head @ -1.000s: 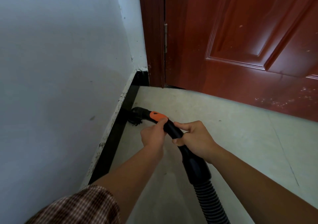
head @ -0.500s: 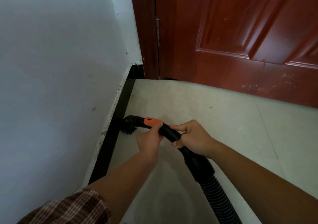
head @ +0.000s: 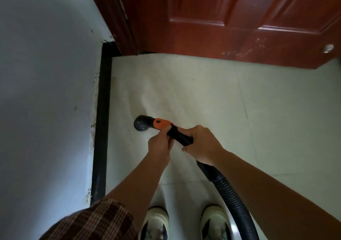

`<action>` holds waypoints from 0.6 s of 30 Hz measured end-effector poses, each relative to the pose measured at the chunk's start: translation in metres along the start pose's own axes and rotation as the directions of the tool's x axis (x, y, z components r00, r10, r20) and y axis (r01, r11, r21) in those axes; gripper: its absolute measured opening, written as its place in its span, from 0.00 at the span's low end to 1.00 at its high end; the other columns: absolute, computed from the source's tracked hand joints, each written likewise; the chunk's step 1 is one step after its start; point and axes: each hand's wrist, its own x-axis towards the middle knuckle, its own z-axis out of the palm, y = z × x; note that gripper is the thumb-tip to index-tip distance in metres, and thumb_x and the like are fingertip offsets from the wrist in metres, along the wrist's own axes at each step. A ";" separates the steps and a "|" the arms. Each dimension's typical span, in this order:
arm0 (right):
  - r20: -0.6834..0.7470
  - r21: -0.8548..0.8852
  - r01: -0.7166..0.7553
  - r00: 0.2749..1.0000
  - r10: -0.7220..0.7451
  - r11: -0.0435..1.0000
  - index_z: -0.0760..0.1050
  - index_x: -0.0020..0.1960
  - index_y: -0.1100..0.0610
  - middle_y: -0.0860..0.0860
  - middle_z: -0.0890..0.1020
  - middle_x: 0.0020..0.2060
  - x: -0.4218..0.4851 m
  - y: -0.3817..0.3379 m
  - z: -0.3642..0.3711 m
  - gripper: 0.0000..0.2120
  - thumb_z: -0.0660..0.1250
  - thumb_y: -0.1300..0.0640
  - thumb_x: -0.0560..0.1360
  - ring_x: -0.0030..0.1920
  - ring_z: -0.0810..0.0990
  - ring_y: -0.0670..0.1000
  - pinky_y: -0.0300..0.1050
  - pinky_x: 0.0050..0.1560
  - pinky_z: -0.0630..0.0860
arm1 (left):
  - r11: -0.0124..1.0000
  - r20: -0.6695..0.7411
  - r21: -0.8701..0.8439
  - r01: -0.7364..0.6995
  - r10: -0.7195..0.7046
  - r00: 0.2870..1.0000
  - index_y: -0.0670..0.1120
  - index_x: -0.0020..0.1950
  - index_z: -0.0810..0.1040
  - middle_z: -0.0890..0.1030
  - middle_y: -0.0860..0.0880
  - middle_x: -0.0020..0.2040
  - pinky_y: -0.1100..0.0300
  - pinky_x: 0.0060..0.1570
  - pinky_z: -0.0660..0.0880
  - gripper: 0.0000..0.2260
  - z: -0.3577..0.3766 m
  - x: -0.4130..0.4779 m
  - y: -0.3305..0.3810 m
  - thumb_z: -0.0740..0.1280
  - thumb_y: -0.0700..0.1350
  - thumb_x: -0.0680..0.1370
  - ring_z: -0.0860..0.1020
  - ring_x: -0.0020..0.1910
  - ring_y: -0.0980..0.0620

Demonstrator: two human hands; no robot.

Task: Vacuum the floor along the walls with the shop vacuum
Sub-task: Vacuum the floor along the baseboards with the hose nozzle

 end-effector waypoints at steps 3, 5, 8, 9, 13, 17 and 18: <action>-0.024 0.025 -0.040 0.999 0.041 0.999 0.73 0.69 0.39 0.53 0.84 0.41 -0.023 0.006 -0.020 0.32 0.67 0.66 0.72 0.36 0.82 0.53 0.46 0.38 0.80 | 0.997 0.002 0.059 0.056 -0.056 0.998 0.41 0.48 0.82 0.86 0.48 0.39 0.63 0.47 0.78 0.04 0.018 -0.023 -0.001 0.71 0.41 0.76 0.84 0.37 0.56; -0.050 0.044 -0.056 0.997 0.058 0.997 0.70 0.70 0.37 0.52 0.83 0.40 -0.039 0.009 -0.033 0.34 0.67 0.66 0.71 0.35 0.82 0.52 0.45 0.37 0.80 | 0.993 0.024 0.081 0.092 -0.094 0.995 0.41 0.47 0.82 0.86 0.49 0.37 0.67 0.38 0.79 0.03 0.031 -0.040 0.003 0.71 0.40 0.76 0.84 0.35 0.58; -0.069 0.066 -0.085 0.994 0.089 0.994 0.67 0.72 0.35 0.51 0.83 0.40 -0.061 0.007 -0.049 0.37 0.67 0.66 0.71 0.35 0.81 0.50 0.42 0.36 0.79 | 0.986 0.033 0.118 0.118 -0.122 0.992 0.41 0.44 0.81 0.85 0.49 0.34 0.69 0.33 0.78 0.01 0.046 -0.069 0.010 0.71 0.38 0.76 0.83 0.34 0.58; -0.073 0.069 -0.089 0.993 0.094 0.994 0.65 0.73 0.36 0.50 0.83 0.42 -0.069 0.006 -0.054 0.38 0.67 0.66 0.72 0.35 0.80 0.49 0.41 0.36 0.78 | 0.984 0.048 0.145 0.105 -0.113 0.992 0.42 0.44 0.80 0.84 0.49 0.35 0.69 0.36 0.78 0.02 0.051 -0.078 0.012 0.70 0.38 0.76 0.83 0.35 0.58; -0.088 0.063 -0.094 0.991 0.100 0.994 0.61 0.74 0.34 0.50 0.82 0.43 -0.096 -0.007 -0.066 0.39 0.68 0.64 0.72 0.35 0.79 0.46 0.35 0.34 0.76 | 0.977 0.112 0.203 0.073 -0.097 0.989 0.44 0.46 0.78 0.80 0.49 0.43 0.63 0.53 0.76 0.01 0.056 -0.112 0.023 0.68 0.39 0.78 0.79 0.43 0.57; -0.107 0.091 -0.054 0.992 0.063 0.994 0.55 0.71 0.27 0.50 0.82 0.40 -0.113 -0.022 -0.073 0.43 0.69 0.66 0.72 0.36 0.79 0.47 0.39 0.39 0.79 | 0.981 0.072 0.165 0.106 -0.119 0.990 0.42 0.48 0.81 0.85 0.47 0.46 0.63 0.51 0.77 0.03 0.054 -0.136 0.038 0.71 0.37 0.75 0.82 0.51 0.52; -0.111 0.096 -0.041 0.992 0.052 0.994 0.55 0.71 0.27 0.49 0.81 0.38 -0.115 -0.025 -0.074 0.44 0.69 0.66 0.72 0.35 0.79 0.46 0.37 0.38 0.79 | 0.980 0.057 0.175 0.099 -0.110 0.992 0.42 0.47 0.82 0.85 0.47 0.46 0.61 0.54 0.77 0.03 0.054 -0.140 0.041 0.72 0.38 0.75 0.82 0.52 0.51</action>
